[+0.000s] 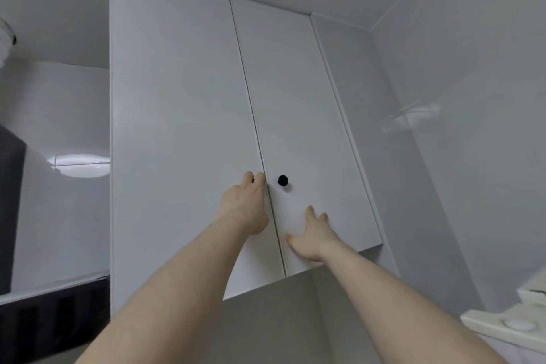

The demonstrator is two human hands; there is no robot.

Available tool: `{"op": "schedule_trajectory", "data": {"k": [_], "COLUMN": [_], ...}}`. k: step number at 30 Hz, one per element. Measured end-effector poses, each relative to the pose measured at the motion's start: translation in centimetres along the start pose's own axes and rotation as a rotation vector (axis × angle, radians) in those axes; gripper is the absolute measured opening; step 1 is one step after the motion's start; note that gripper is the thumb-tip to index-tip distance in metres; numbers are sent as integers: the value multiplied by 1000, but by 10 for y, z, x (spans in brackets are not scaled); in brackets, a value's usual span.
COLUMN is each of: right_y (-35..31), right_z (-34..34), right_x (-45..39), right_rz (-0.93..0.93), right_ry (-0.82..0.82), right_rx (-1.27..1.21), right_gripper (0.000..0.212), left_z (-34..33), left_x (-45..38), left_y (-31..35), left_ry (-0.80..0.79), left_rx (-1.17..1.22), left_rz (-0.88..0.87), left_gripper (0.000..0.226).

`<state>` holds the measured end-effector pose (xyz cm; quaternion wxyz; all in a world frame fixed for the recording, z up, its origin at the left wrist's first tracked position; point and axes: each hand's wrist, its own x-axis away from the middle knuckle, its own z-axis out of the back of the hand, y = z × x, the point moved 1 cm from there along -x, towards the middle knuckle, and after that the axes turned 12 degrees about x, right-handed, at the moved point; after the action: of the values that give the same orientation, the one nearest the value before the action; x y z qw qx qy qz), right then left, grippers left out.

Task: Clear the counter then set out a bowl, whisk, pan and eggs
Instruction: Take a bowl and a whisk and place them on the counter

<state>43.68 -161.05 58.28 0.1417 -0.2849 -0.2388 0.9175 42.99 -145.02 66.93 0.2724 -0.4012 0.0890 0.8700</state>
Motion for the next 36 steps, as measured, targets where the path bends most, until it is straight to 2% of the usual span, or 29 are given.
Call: {"op": "schedule_trajectory", "data": {"k": [3,5,9,11,13,19,25,30,36], "right_y": [5,3,-19,-31,-40,-51,-52,-55,-66], "right_z": [10,12,23,40,58,80,72,75,78], "right_x": [6,13,28,35,43,66,103,127,148], "right_rz": [10,-2,33,48,54,61,103,79,90], "right_ry": [18,69,339,465,514,461,365,272,202], "right_rx": [-102,-223,-618,-711,-750,-757,-657,-591,-544], "right_gripper": [74,66,42,33,29,22,18,32,28], "left_z": [3,7,16,24,36,79,127,167,210], "left_x": [2,4,15,24,37,84,134,178,219], "left_y": [4,6,16,23,29,34,32,10,-37], "left_ry": [3,-2,19,42,70,186,293,471,484], "left_rx": [34,69,149,204,255,457,615,549,555], "left_rz": [15,20,10,2,-19,-108,-73,-102,52], "left_gripper": [47,47,42,40,41,40,27,35,33]}}
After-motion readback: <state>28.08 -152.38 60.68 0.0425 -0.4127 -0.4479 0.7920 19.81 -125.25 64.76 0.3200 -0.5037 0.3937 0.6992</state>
